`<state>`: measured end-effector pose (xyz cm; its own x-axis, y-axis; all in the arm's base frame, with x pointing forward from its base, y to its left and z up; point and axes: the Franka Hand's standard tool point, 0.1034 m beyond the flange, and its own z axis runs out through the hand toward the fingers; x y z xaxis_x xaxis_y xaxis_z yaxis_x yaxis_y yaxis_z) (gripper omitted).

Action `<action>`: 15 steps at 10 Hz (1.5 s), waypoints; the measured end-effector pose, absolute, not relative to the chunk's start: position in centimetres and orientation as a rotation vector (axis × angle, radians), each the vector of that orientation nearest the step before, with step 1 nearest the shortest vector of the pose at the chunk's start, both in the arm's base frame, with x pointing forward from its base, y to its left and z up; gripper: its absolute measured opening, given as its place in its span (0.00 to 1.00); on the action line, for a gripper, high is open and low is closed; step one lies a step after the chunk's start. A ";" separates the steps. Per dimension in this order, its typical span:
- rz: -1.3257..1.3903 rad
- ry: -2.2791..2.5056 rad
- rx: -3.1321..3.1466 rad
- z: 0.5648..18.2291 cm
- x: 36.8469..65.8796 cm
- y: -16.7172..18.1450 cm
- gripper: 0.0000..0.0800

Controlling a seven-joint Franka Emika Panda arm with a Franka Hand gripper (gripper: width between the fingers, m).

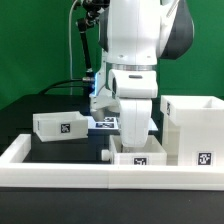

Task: Assemble drawer

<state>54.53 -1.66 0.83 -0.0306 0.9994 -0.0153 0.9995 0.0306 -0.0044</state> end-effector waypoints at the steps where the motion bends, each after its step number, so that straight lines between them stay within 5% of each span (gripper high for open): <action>1: -0.018 2.253 2.178 0.9 54.7 -1.3 0.05; 15: 0.003 2.246 2.144 0.7 54.5 -0.9 0.05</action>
Offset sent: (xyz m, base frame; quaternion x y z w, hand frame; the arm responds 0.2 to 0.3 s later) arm 0.0151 0.0167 -0.0025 -0.0011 -0.0166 -0.0276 0.9995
